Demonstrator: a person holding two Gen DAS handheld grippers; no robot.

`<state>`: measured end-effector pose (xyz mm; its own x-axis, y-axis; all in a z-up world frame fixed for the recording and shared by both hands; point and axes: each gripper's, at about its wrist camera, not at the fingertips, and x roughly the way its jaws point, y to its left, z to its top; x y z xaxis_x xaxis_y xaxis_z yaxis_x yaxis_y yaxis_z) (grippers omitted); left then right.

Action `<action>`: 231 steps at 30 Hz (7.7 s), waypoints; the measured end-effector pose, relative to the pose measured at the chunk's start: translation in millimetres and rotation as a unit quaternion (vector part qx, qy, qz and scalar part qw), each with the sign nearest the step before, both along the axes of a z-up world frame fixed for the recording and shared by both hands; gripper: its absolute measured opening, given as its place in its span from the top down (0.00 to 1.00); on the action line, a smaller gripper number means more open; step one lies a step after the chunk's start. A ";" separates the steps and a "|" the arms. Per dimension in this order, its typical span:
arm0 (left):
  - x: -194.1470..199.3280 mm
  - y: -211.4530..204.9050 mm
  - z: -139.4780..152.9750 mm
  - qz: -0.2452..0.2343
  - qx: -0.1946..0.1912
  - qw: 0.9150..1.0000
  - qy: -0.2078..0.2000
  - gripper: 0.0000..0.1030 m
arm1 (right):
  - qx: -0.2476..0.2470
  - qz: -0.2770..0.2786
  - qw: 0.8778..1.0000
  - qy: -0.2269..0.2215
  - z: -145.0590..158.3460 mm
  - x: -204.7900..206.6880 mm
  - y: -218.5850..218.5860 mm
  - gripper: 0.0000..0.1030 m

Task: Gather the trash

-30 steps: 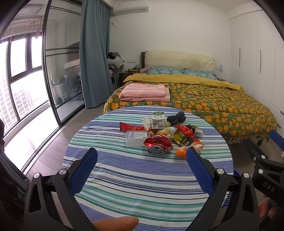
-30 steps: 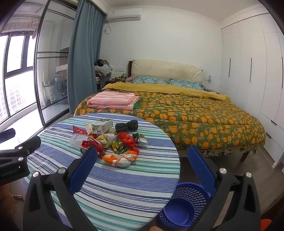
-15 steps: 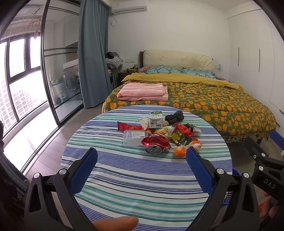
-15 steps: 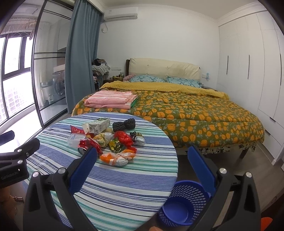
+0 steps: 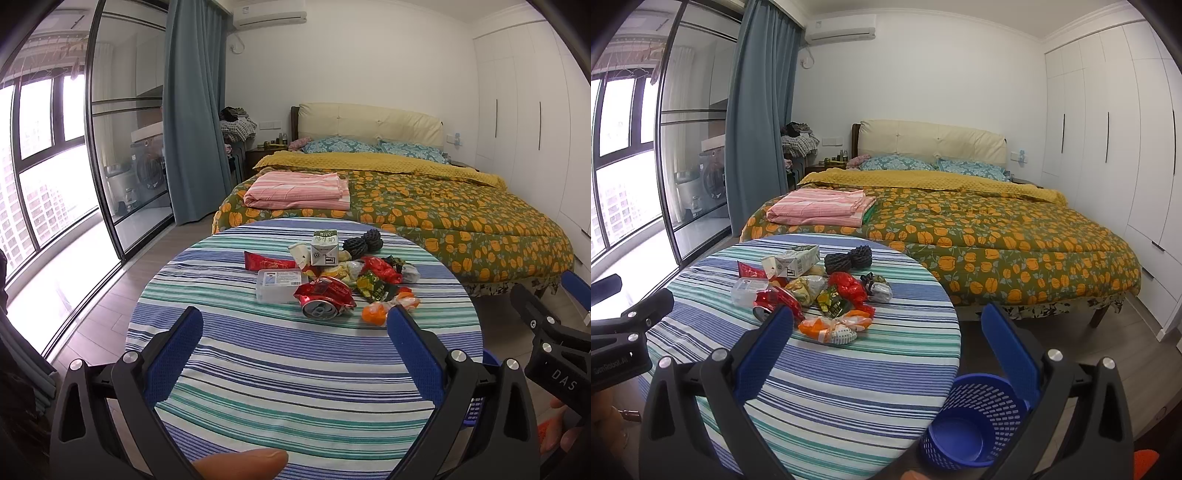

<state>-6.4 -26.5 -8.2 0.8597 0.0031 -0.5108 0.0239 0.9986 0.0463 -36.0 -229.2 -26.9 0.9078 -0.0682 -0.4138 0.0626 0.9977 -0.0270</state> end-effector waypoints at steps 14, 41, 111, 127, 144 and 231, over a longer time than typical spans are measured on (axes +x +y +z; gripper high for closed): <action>0.3 0.3 -0.1 -0.001 -0.002 1.000 0.001 0.04 | 0.000 0.000 1.000 0.000 -0.2 -0.4 -0.5 0.04; 2.2 -3.2 -0.2 -0.001 -0.003 1.000 0.002 0.04 | 0.000 -0.001 1.000 0.000 0.0 -0.2 -2.3 0.04; 3.5 -1.0 -0.3 -0.001 -0.004 1.000 0.003 0.04 | 0.000 -0.002 1.000 -0.001 0.4 -0.5 -6.0 0.04; 9.0 -5.9 -16.5 -0.003 0.015 1.000 0.009 0.04 | 0.003 -0.004 1.000 0.009 -8.4 1.1 -18.3 0.04; 78.1 -2.4 -96.3 -0.007 -0.013 0.991 0.130 0.04 | -0.008 -0.005 0.998 0.065 -50.8 31.4 -14.7 0.04; 150.8 16.8 -145.4 -0.136 -0.058 0.967 0.207 0.55 | 0.174 0.080 0.949 0.253 -114.2 147.8 -29.8 0.21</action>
<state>144.4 -9.7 -153.6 0.5428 -0.2725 -0.7945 0.2791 0.9507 -0.1354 111.8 -258.9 -141.1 0.5749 0.2732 -0.7713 -0.0229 0.9476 0.3185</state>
